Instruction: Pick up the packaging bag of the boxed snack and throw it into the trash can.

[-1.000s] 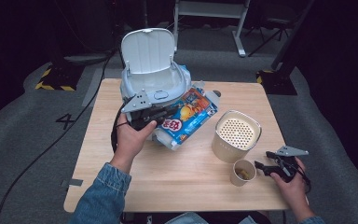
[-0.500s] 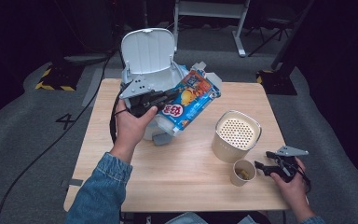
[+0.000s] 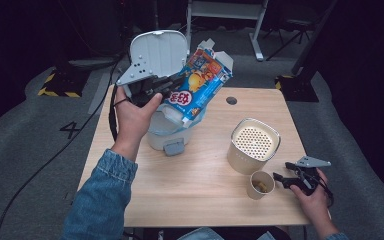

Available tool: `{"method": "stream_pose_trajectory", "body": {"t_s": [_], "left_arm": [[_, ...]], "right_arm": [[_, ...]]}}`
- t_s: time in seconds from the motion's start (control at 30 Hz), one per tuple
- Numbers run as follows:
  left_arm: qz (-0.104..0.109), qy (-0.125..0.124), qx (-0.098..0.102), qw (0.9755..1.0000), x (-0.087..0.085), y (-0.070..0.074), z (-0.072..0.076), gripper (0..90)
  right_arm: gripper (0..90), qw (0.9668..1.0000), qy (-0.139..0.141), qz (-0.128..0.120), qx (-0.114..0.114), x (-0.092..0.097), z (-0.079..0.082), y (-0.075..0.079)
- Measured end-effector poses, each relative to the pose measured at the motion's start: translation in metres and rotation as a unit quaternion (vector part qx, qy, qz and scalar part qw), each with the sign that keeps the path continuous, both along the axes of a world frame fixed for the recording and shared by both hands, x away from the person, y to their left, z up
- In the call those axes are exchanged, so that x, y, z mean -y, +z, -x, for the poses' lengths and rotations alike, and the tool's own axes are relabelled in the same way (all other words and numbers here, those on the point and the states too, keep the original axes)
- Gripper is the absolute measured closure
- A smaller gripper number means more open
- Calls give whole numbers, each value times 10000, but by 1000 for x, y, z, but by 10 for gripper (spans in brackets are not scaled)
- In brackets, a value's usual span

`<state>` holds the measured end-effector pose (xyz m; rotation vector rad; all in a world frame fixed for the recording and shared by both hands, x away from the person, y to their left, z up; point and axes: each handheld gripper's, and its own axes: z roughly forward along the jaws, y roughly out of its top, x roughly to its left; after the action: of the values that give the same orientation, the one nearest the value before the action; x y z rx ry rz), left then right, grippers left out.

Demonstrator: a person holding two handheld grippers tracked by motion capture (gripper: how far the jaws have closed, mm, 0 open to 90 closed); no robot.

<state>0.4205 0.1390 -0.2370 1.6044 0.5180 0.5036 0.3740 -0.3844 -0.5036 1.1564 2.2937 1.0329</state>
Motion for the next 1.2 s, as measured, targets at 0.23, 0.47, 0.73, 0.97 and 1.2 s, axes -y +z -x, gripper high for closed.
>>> {"method": "stream_pose_trajectory", "body": {"t_s": [0.23, 0.47, 0.73, 0.97, 1.2], "left_arm": [[202, 146, 40, 9997, -4, 16, -9, 888], [481, 270, 26, 9985, -5, 25, -23, 888], [420, 664, 178, 9968, -8, 30, -38, 888], [550, 952, 253, 9936, -13, 28, -50, 888], [476, 1218, 184, 9912, -15, 25, -60, 888]], "right_arm": [[256, 10000, 2, 3, 1, 0, 0, 0], [255, 10000, 2, 3, 0, 0, 0, 0], [256, 10000, 3, 4, 1, 0, 0, 0], [256, 10000, 2, 1, 0, 0, 0, 0], [256, 10000, 1, 1, -1, 0, 0, 0]]}}
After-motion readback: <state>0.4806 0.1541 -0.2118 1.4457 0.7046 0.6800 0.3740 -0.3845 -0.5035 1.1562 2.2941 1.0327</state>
